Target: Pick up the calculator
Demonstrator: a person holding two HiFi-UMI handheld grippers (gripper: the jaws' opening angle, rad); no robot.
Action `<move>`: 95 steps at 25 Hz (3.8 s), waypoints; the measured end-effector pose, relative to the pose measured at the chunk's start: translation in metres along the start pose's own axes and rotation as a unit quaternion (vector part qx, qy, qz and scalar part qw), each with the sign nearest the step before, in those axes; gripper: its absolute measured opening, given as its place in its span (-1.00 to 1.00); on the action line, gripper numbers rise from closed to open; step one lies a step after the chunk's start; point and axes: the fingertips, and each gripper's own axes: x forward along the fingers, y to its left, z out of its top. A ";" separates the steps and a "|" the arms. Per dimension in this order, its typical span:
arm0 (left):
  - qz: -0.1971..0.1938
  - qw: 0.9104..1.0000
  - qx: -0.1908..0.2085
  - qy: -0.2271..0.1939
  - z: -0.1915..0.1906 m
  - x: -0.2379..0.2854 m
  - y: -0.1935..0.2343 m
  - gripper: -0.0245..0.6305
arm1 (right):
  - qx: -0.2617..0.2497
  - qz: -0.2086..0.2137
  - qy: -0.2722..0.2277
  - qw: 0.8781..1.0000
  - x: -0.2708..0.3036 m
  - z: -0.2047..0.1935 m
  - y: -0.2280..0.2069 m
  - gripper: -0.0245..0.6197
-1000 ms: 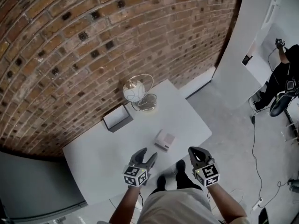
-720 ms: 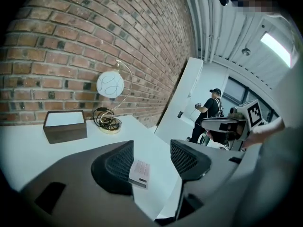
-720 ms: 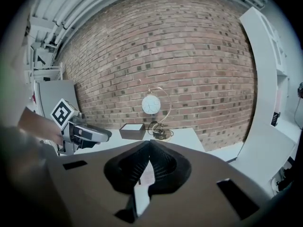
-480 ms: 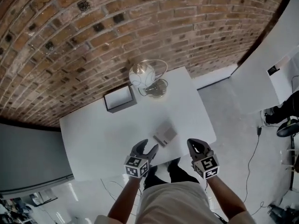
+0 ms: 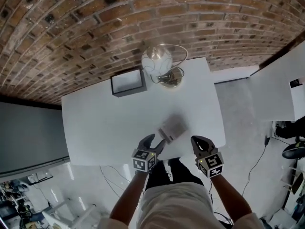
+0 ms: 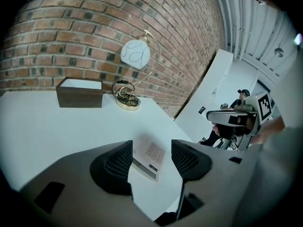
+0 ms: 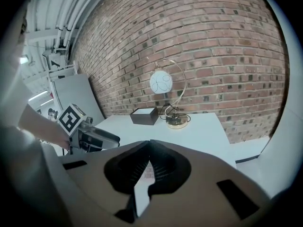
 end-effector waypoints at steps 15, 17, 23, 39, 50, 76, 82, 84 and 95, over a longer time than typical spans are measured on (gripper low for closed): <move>0.014 0.989 -0.135 0.054 -0.065 0.052 0.030 -0.09 | 0.021 0.010 0.048 0.999 0.047 -0.041 -0.007 -0.89; 0.009 0.987 -0.149 0.059 -0.072 0.059 0.031 -0.10 | 0.023 0.013 0.052 0.998 0.052 -0.046 -0.007 -0.89; -0.005 0.980 -0.191 0.062 -0.082 0.077 0.031 -0.11 | 0.024 0.019 0.063 0.998 0.064 -0.055 -0.004 -0.89; -0.057 0.950 -0.298 0.070 -0.091 0.095 0.029 -0.59 | 0.024 0.023 0.077 0.996 0.077 -0.057 0.001 -0.89; -0.074 0.954 -0.287 0.042 -0.060 0.081 0.029 -0.67 | 0.017 0.016 0.065 0.998 0.065 -0.048 -0.004 -0.89; -0.021 0.976 -0.160 -0.145 0.092 -0.072 0.003 -0.68 | -0.039 0.030 -0.039 0.998 0.008 0.073 0.030 -0.89; 0.001 0.973 -0.142 -0.181 0.111 -0.139 0.013 -0.68 | -0.056 0.033 -0.066 0.996 -0.011 0.117 0.062 -0.89; 0.008 0.972 -0.140 -0.191 0.113 -0.162 0.015 -0.68 | -0.063 0.029 -0.076 0.995 -0.019 0.129 0.073 -0.89; -0.017 0.966 -0.116 -0.229 0.133 -0.248 0.032 -0.68 | -0.066 0.006 -0.099 0.993 -0.028 0.166 0.126 -0.89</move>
